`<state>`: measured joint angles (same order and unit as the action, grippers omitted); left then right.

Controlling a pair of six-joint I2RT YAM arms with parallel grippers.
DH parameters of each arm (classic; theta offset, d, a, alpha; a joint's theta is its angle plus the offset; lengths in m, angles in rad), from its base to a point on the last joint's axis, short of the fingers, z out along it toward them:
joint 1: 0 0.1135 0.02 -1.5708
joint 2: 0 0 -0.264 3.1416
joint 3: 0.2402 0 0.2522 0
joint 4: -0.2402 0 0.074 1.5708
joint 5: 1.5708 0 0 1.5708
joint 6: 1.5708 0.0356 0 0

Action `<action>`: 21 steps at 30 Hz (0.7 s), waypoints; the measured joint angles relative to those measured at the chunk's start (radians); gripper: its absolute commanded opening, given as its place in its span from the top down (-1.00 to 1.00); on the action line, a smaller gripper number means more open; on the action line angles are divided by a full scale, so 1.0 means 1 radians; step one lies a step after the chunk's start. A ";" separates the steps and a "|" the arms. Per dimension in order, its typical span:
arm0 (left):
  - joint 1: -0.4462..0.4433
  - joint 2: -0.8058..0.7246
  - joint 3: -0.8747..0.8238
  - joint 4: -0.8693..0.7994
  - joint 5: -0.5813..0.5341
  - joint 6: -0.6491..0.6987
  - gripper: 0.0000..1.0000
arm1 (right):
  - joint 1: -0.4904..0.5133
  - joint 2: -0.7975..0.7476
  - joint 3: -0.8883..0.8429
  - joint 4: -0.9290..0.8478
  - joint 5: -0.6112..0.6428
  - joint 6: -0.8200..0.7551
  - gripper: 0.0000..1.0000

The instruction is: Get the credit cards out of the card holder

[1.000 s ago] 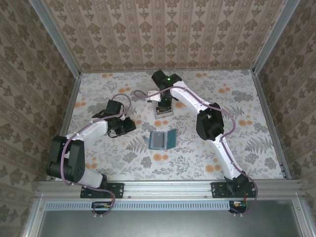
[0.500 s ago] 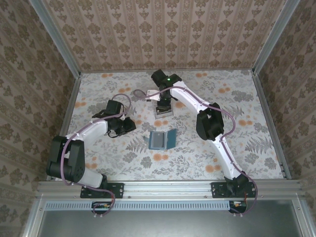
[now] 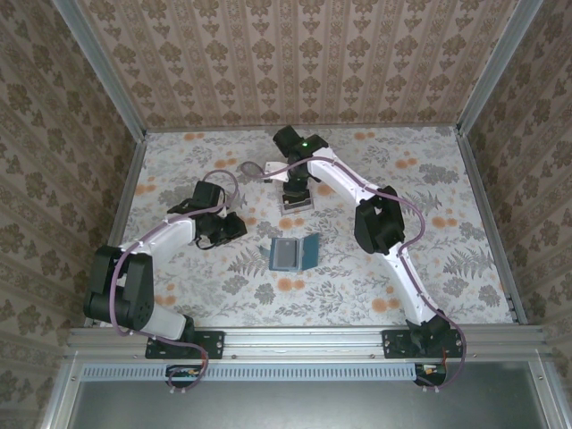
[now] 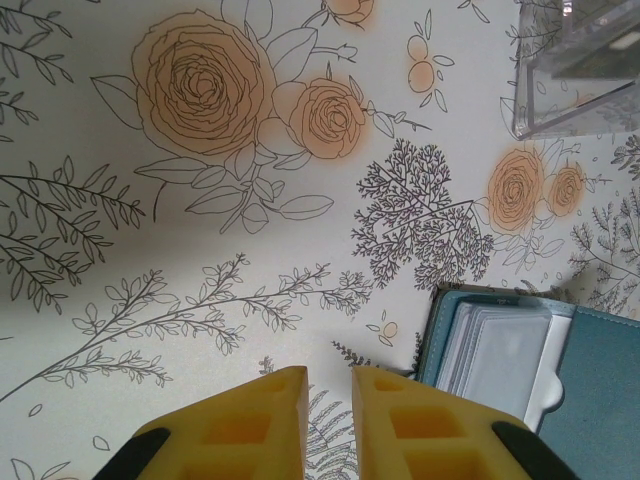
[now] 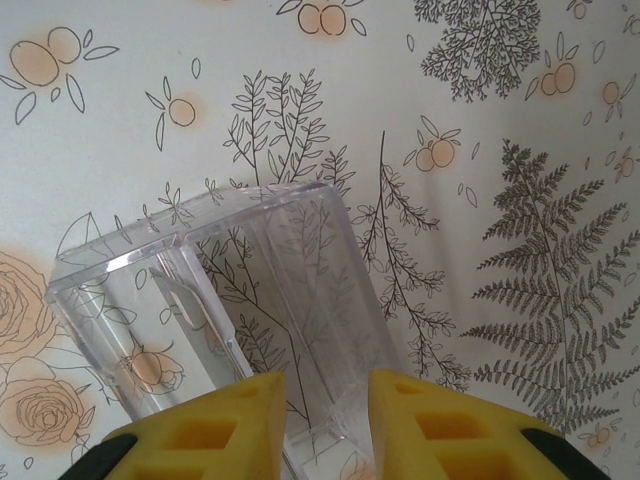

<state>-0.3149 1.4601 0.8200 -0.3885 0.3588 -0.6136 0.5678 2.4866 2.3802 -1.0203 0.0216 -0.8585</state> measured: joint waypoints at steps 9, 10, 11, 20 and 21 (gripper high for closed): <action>0.000 0.000 0.000 0.000 0.000 0.000 0.59 | 0.000 0.001 0.000 -0.006 -0.009 -0.002 0.39; 0.000 0.000 0.000 0.000 0.000 0.000 0.59 | 0.000 0.001 0.000 -0.008 -0.012 -0.002 0.39; 0.000 0.000 0.000 0.000 0.000 0.000 0.59 | 0.000 0.001 0.000 -0.010 -0.014 -0.003 0.38; 0.000 0.000 0.000 0.000 0.001 0.000 0.59 | 0.000 0.001 0.000 -0.027 -0.032 -0.002 0.38; 0.000 0.000 0.000 0.000 0.000 0.000 0.59 | 0.000 0.001 0.000 -0.028 -0.033 -0.002 0.38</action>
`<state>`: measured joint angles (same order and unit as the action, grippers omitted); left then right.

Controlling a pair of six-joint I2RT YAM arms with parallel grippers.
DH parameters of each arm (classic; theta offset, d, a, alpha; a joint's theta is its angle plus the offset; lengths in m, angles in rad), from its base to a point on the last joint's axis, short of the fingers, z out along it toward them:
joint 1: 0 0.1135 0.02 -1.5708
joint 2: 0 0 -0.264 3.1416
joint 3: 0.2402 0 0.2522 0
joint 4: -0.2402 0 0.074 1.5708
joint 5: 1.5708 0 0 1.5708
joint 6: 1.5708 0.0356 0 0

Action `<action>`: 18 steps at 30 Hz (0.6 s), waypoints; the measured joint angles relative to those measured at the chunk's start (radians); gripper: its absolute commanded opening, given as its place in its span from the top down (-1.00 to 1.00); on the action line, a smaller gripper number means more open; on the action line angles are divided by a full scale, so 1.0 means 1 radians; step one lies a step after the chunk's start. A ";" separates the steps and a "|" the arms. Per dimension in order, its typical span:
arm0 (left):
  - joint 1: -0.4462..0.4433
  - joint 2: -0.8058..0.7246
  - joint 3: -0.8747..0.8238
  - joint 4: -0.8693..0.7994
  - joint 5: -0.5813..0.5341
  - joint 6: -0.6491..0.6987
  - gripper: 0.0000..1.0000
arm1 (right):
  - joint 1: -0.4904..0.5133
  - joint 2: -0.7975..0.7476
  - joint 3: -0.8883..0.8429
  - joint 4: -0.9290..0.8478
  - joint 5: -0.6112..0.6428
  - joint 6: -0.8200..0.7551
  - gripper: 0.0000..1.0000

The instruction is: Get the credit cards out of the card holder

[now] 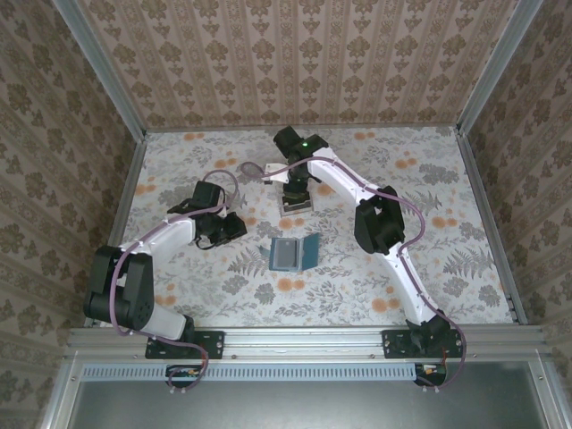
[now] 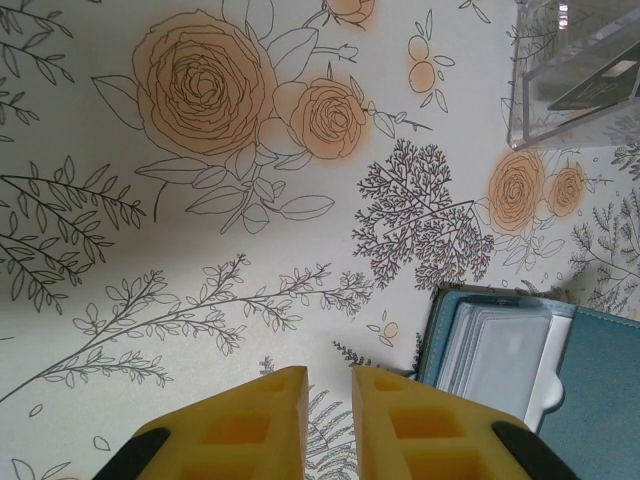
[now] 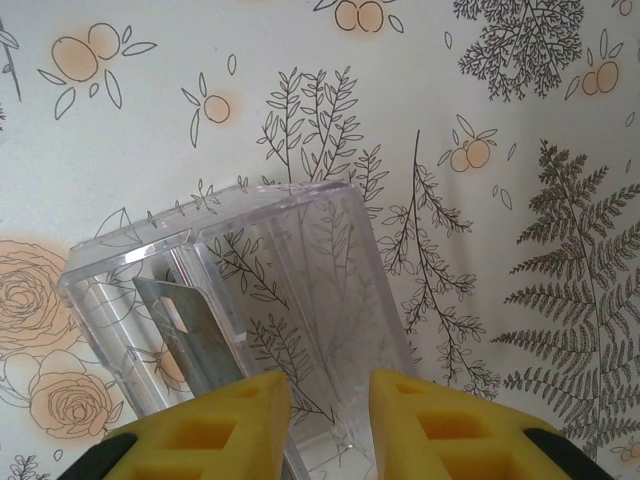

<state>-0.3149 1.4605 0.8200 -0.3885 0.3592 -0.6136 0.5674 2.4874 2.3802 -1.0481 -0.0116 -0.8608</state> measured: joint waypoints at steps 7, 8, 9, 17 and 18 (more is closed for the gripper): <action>-0.005 0.000 0.000 0.000 0.000 0.000 0.59 | 0.000 0.000 0.000 -0.010 -0.005 0.000 0.29; -0.006 0.000 0.000 0.000 0.001 0.000 0.59 | 0.000 0.000 0.000 -0.011 -0.006 0.000 0.29; -0.006 0.000 0.000 0.000 0.001 0.000 0.59 | 0.000 -0.001 0.000 -0.014 -0.007 0.000 0.29; -0.006 0.000 0.000 0.000 0.003 0.000 0.58 | -0.001 -0.006 0.000 -0.029 -0.027 0.050 0.26; -0.006 0.000 0.000 0.000 0.003 0.000 0.58 | -0.001 -0.008 0.000 -0.029 -0.032 0.061 0.26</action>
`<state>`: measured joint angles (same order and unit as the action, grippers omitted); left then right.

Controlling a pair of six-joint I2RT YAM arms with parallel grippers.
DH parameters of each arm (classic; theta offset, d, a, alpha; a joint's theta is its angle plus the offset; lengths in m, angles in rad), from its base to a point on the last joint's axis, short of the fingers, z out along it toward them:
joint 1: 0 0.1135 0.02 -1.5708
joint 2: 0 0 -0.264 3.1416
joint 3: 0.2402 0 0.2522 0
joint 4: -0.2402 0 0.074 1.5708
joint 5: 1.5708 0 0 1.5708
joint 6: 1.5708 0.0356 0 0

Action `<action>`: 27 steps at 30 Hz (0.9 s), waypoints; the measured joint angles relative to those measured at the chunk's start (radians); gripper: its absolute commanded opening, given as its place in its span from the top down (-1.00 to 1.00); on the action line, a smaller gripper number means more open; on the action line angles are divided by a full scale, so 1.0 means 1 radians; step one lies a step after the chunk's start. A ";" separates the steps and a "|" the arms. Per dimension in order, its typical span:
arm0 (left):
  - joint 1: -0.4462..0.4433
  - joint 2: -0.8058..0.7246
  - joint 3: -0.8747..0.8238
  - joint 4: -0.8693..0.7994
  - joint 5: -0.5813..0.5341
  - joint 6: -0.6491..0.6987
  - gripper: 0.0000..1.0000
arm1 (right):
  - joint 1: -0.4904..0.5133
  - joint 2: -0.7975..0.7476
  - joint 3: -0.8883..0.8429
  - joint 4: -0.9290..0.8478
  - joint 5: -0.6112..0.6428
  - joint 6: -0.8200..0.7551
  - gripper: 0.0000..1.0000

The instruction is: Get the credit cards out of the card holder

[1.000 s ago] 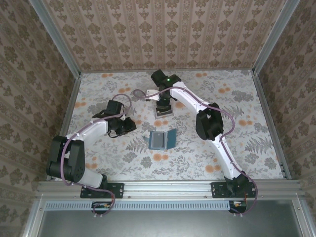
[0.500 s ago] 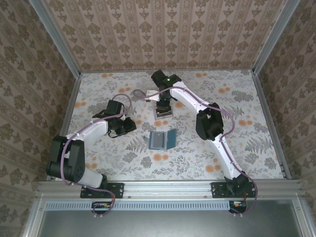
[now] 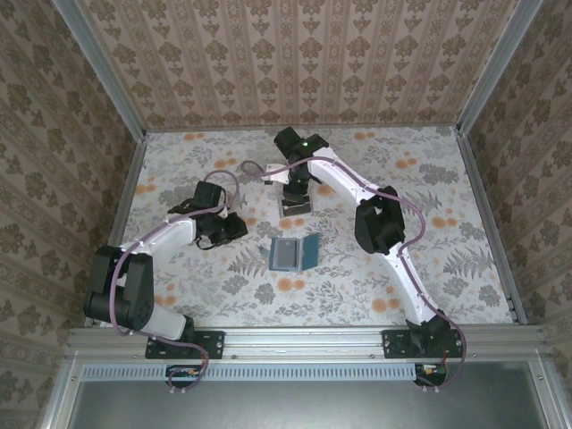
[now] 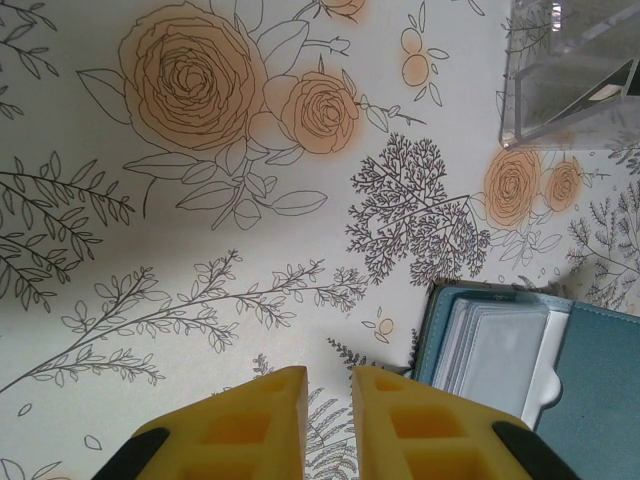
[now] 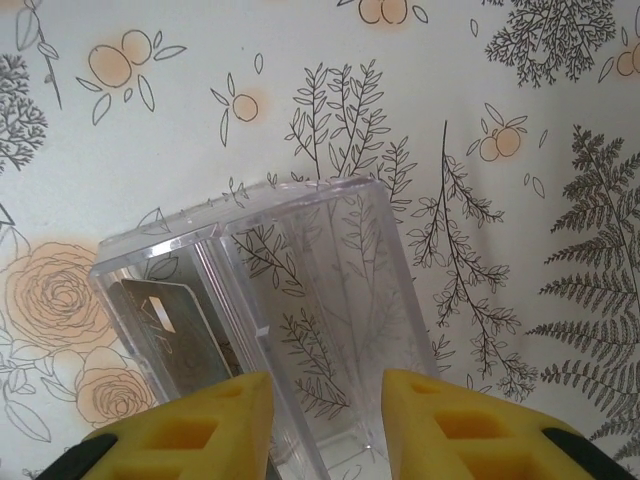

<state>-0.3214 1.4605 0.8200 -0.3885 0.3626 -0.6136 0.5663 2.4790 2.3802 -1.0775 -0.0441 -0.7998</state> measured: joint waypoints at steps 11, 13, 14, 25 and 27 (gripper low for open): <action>-0.010 0.000 0.000 0.000 0.000 0.000 0.59 | -0.019 -0.038 0.006 -0.006 -0.045 0.190 0.25; -0.017 0.000 0.003 -0.001 0.001 0.000 0.59 | -0.022 -0.039 0.011 -0.010 -0.047 0.256 0.26; -0.021 0.000 0.008 -0.001 0.002 0.000 0.59 | -0.023 -0.040 0.013 -0.014 -0.049 0.300 0.26; -0.117 0.013 0.113 -0.010 0.032 0.001 0.60 | -0.014 -0.388 -0.515 0.180 -0.159 0.851 0.37; -0.147 0.032 0.128 -0.012 0.038 0.002 0.60 | -0.012 -0.458 -0.621 0.232 -0.183 0.942 0.37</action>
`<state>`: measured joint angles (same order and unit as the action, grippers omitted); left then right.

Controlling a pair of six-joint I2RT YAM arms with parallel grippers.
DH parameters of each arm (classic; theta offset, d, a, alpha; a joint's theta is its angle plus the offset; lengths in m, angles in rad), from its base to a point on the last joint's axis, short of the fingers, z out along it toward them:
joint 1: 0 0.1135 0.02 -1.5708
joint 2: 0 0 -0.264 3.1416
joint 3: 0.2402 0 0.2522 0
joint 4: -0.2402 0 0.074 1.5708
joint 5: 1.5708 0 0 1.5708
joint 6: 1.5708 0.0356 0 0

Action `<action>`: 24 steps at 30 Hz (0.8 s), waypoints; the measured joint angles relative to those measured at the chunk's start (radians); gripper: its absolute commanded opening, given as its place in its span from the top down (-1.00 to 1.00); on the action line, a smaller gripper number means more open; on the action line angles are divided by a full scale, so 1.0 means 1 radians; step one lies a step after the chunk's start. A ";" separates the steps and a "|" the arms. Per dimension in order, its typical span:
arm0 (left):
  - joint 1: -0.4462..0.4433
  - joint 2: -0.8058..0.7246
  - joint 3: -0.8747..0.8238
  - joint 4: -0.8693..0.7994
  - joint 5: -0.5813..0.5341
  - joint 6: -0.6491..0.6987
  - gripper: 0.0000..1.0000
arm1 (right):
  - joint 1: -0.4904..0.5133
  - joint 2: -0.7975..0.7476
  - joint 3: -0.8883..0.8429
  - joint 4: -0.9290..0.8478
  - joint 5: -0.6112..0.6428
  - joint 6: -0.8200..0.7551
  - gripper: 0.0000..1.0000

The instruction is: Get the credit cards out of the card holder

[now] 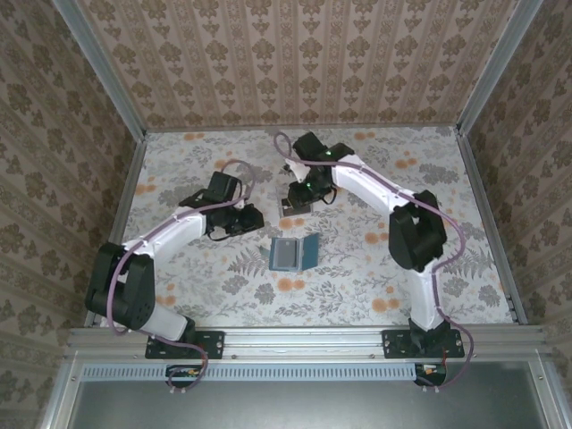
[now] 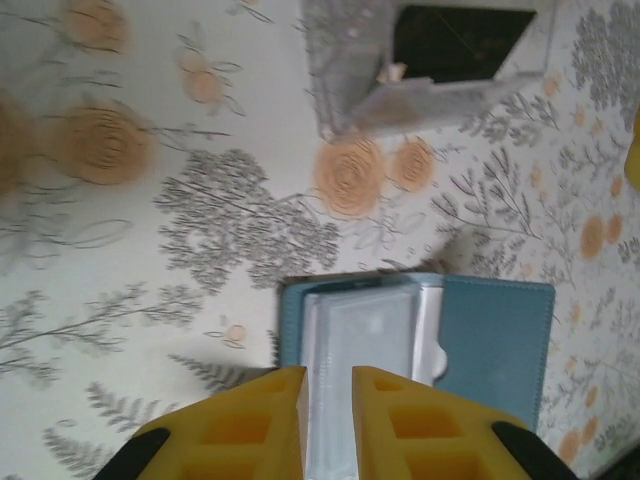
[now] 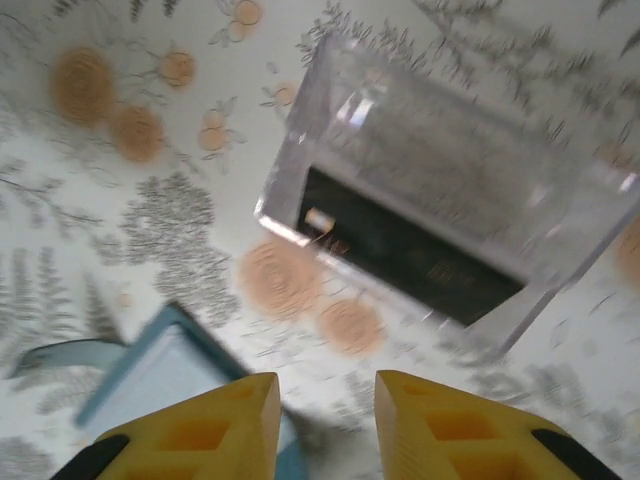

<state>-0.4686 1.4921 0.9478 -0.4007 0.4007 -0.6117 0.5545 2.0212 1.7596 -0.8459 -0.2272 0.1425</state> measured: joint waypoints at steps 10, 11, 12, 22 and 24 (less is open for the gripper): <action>-0.089 0.102 0.008 -0.025 0.034 0.033 0.71 | 0.004 -0.129 -0.281 0.159 -0.109 0.323 0.36; -0.089 0.107 0.008 -0.026 0.034 0.035 0.72 | 0.007 -0.129 -0.294 0.166 -0.121 0.340 0.36; -0.089 0.113 0.008 -0.027 0.034 0.040 0.73 | 0.010 -0.129 -0.306 0.171 -0.129 0.361 0.35; -0.079 0.158 -0.053 -0.038 0.002 0.072 0.79 | 0.097 -0.129 -0.329 0.177 -0.156 0.470 0.33; -0.073 0.164 -0.068 -0.039 -0.005 0.075 0.79 | 0.114 -0.129 -0.329 0.177 -0.160 0.486 0.33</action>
<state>-0.5419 1.6562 0.8799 -0.4397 0.3954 -0.5369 0.6685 1.8923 1.4303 -0.6689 -0.3874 0.6281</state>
